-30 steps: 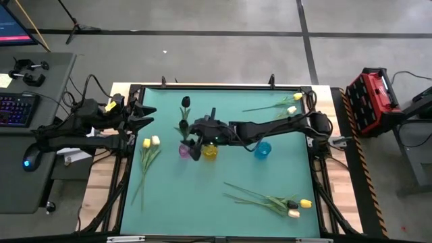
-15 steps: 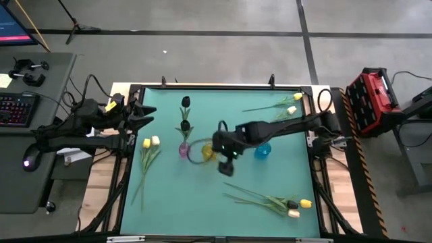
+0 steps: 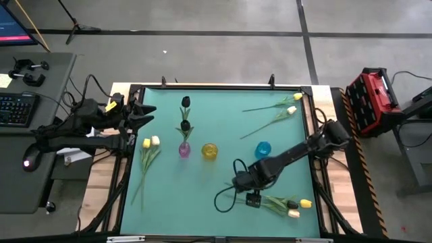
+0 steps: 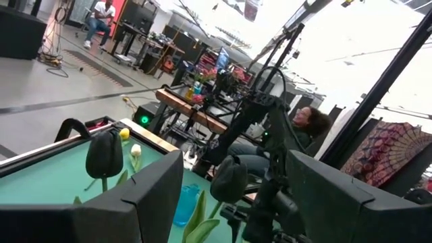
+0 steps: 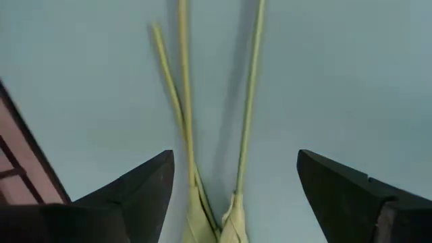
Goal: Sort flowers into vase by color
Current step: Put the black tulip into the pink vase
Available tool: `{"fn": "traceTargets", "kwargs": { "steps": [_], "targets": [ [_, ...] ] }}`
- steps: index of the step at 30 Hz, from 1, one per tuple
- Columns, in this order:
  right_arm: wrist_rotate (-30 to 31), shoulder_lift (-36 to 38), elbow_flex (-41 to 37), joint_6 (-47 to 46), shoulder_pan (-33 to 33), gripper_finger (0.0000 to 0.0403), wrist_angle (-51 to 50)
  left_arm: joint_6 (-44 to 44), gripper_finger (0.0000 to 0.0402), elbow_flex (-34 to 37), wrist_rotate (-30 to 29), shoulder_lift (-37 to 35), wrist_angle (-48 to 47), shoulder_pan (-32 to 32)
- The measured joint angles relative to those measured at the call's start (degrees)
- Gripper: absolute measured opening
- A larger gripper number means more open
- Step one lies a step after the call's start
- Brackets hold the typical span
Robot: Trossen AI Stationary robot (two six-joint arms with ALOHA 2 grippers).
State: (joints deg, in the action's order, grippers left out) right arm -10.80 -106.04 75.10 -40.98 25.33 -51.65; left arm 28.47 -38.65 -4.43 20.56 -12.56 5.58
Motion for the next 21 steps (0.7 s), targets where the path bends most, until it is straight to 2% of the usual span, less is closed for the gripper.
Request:
{"fn": "traceTargets", "kwargs": {
  "steps": [9, 13, 16, 20, 21],
  "targets": [
    [-0.27, 0.01, -8.05, -9.17, 4.79, 0.0267, 0.78, 0.02, 0.0251, 0.00, -0.63, 0.00, -0.02, 0.00],
    [0.69, 0.00, -9.13, -10.68, 5.60, 0.0237, 0.59, 0.02, 0.0251, 0.00, -0.65, 0.00, -0.02, 0.00],
    [0.71, 0.00, -9.15, -10.56, 5.59, 0.0181, -0.63, -0.02, 0.0251, 0.00, -0.66, 0.00, -0.02, 0.00],
    [0.78, 0.24, -5.39, -5.71, 5.59, 0.0044, -6.27, 0.02, 0.0251, 0.00, -0.68, 0.00, 0.00, -0.01],
    [0.97, 0.60, -3.81, -3.78, 5.59, 0.0023, -8.31, 0.31, 0.0251, 0.00, -0.68, 0.00, 0.01, -0.02]
  ]
}}
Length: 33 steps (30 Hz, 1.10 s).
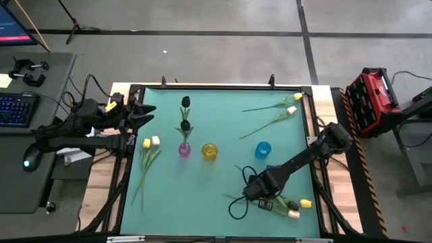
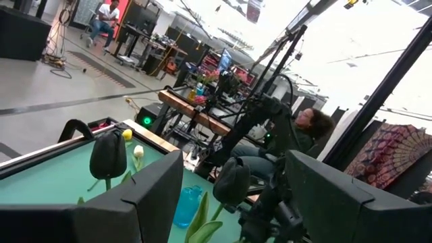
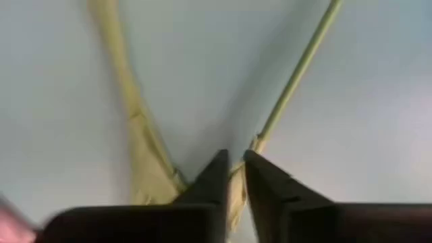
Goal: Sort flowers into vase by color
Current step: Put the black tulip into the pink vase
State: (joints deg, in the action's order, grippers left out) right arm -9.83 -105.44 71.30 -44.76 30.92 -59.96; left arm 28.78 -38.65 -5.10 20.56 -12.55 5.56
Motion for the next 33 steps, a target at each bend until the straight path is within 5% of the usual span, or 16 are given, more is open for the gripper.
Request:
{"fn": "traceTargets", "kwargs": {
  "steps": [8, 14, 19, 27, 33],
  "targets": [
    [16.71, 2.99, 21.87, 8.54, -1.96, 0.0004, -27.30, 4.02, 0.0251, 0.00, 3.31, 0.00, 3.32, 0.00],
    [19.55, 4.85, 29.09, 6.21, -3.99, 0.0012, -29.03, 4.03, 0.0251, 0.00, 4.00, 0.02, 3.35, 0.00],
    [16.42, 5.93, 21.40, -8.31, -3.56, 0.0045, -24.59, 4.06, 0.0251, 0.00, 4.86, 0.03, 2.52, 0.00],
    [0.88, 8.13, 0.98, -36.04, 1.71, 0.0198, -1.82, 5.55, 0.0251, 0.00, 5.01, 0.03, -0.42, 0.00],
    [-0.55, 8.34, -7.22, -38.98, 2.84, 0.0280, 5.22, 5.55, 0.0251, 0.00, 4.98, 0.04, -0.93, 0.00]
  ]
}}
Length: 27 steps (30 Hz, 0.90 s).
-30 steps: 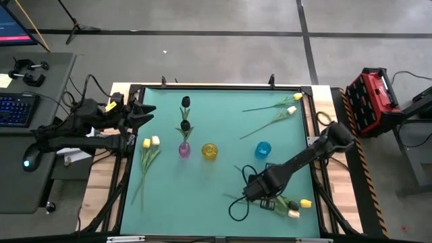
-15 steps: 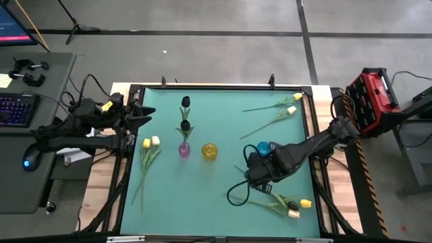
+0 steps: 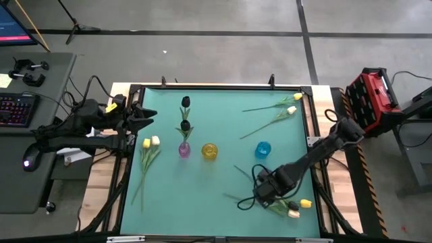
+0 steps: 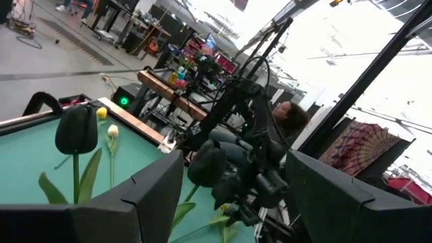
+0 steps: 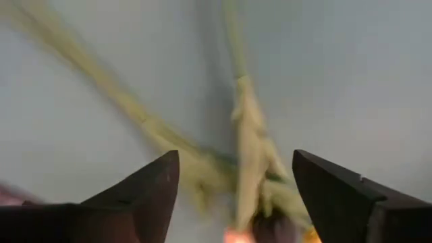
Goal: Sort flowers into vase by color
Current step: Put the black tulip into the pink vase
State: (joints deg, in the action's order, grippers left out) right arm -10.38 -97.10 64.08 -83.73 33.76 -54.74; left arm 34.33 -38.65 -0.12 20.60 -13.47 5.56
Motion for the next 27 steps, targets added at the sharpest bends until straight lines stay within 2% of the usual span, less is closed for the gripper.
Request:
{"fn": "traceTargets", "kwargs": {
  "steps": [5, 10, 14, 20, 22, 24, 27],
  "targets": [
    [0.29, 0.02, -3.55, 3.01, 0.00, 0.0279, 3.93, 0.00, 0.0251, 0.00, -0.02, 0.00, -0.07, 0.00],
    [1.21, 0.02, -7.03, 2.94, -0.02, 0.0247, 6.76, 0.00, 0.0251, 0.02, -0.04, 0.00, -0.04, 0.02],
    [0.21, 0.00, -9.36, 2.95, -0.02, 0.0189, 6.60, 0.00, 0.0251, 0.00, -0.47, 0.00, -0.03, 0.02],
    [-0.40, -0.02, -8.71, 6.59, 0.00, 0.0031, 6.05, 0.16, 0.0251, 0.00, -0.59, 0.00, 0.58, 0.02],
    [-0.36, 0.80, -6.95, 8.51, -0.02, 0.0012, 3.55, 1.11, 0.0251, 0.02, -0.61, 0.02, 1.91, 0.02],
    [0.83, 2.41, -3.74, 10.52, -0.01, 0.0017, -1.57, 2.41, 0.0251, 0.01, -0.61, 0.01, 4.13, 0.02],
    [5.11, 5.47, 2.89, 12.51, 0.00, 0.0006, -12.08, 3.12, 0.0251, 0.00, -0.59, 0.19, 8.12, 0.02]
  ]
}}
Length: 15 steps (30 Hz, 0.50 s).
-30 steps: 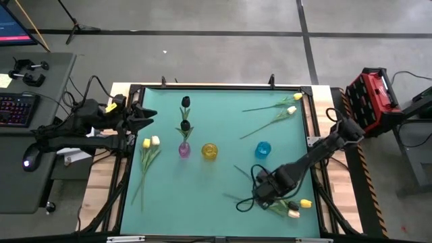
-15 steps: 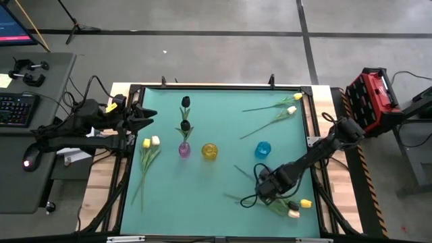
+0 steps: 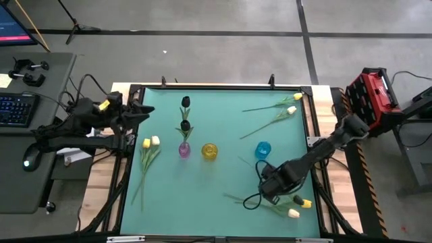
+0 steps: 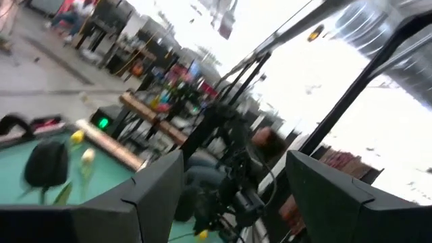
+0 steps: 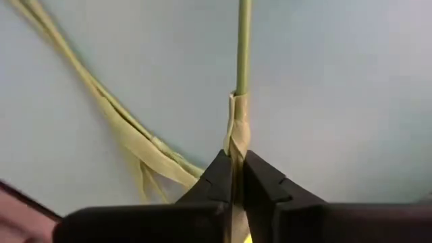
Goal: Sort flowers into vase by color
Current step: Put the black tulip into the pink vase
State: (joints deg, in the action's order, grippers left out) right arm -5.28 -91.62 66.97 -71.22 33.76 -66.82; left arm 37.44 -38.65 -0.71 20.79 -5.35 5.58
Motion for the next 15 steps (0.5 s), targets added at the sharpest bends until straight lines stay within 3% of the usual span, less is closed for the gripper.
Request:
{"fn": "traceTargets", "kwargs": {
  "steps": [5, 10, 12, 15],
  "targets": [
    [18.26, 7.33, 12.26, 0.25, 0.00, 0.0004, -6.35, -0.22, 0.0251, 0.00, 0.00, 1.30, 6.10, 0.00],
    [41.09, 12.10, 20.40, 4.65, -2.42, 0.0002, 2.63, -2.99, 0.0251, -0.02, 0.40, 5.94, 8.26, -0.05],
    [44.60, 12.53, 22.03, 13.76, -4.88, 0.0001, 10.79, -2.99, 0.0251, -0.17, 2.17, 9.15, 8.56, -0.45],
    [42.50, 11.82, 22.72, 29.22, -9.26, 0.0001, 25.80, -3.08, 0.0251, -2.48, 5.47, 15.28, 8.87, -2.03]
  ]
}}
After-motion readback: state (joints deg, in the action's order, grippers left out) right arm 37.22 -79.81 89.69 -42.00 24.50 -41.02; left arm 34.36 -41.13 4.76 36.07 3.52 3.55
